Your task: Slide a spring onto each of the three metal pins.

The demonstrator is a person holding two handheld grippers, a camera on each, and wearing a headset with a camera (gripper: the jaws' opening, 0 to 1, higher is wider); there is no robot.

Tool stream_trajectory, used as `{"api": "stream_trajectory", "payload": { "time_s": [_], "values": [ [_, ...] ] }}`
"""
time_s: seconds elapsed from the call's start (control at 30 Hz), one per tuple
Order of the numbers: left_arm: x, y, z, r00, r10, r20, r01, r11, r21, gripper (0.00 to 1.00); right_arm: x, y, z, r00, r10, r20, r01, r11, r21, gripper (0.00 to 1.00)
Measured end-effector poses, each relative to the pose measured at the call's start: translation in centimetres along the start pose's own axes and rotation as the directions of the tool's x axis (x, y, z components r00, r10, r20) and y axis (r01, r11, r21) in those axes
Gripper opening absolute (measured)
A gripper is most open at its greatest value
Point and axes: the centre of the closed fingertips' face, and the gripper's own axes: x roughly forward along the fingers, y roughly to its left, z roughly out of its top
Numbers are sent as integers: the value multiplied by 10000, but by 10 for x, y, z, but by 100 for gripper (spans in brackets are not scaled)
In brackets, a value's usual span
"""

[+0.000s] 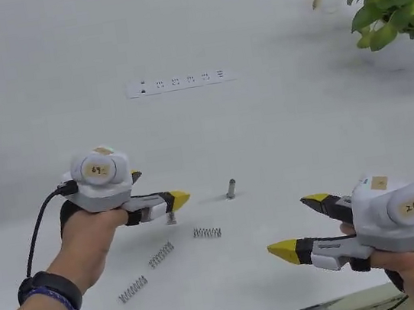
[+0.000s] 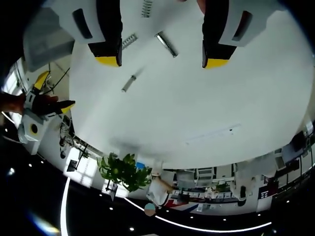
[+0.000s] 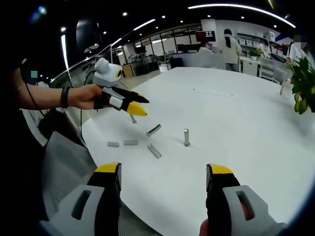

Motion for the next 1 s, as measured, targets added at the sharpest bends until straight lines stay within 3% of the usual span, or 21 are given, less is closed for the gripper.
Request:
{"api": "stream_trajectory", "payload": {
  "time_s": [0.7, 1.0],
  "values": [
    [39, 7, -40, 9924, 253, -1204, -339, 9970, -695, 46, 0, 0, -10, 9999, -12, -120, 16, 9996, 287, 68],
    [49, 11, -50, 9877, 441, -1498, -624, 9908, -1200, 35, -1, -3, -13, 9998, -57, -168, 64, 9991, 415, 67]
  ]
}}
